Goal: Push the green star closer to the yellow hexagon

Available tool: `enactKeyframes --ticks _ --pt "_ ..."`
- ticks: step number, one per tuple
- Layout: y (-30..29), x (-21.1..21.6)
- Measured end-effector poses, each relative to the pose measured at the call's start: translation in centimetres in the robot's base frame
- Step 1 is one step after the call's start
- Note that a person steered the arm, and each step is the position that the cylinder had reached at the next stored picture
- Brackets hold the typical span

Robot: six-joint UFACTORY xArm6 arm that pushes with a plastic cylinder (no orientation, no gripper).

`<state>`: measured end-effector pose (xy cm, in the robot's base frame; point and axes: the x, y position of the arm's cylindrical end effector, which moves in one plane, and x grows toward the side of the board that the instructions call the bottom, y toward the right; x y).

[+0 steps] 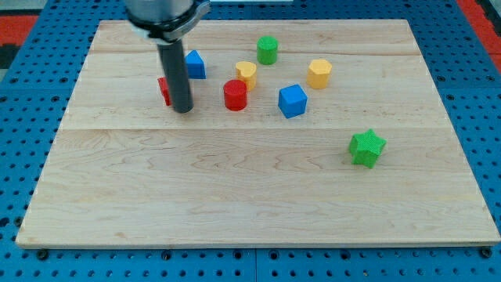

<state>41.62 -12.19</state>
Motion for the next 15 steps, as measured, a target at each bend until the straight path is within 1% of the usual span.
enactKeyframes --ticks 1,2,3,4,5,6,7,8,9,10,11,12,13,14,15 --pt "-3.2 -1.9" --pt "-1.6 -3.7" --pt "2.5 -3.7" --pt "3.4 0.7" --pt "10.4 10.7" --pt "21.3 17.9" --pt "27.1 13.0" --pt "30.8 7.3" --pt "29.7 0.3" --pt "31.0 1.7" --pt "31.7 6.5" --pt "28.2 1.2" --pt "28.2 -4.1" --pt "28.2 -4.8" --pt "31.0 -1.5"
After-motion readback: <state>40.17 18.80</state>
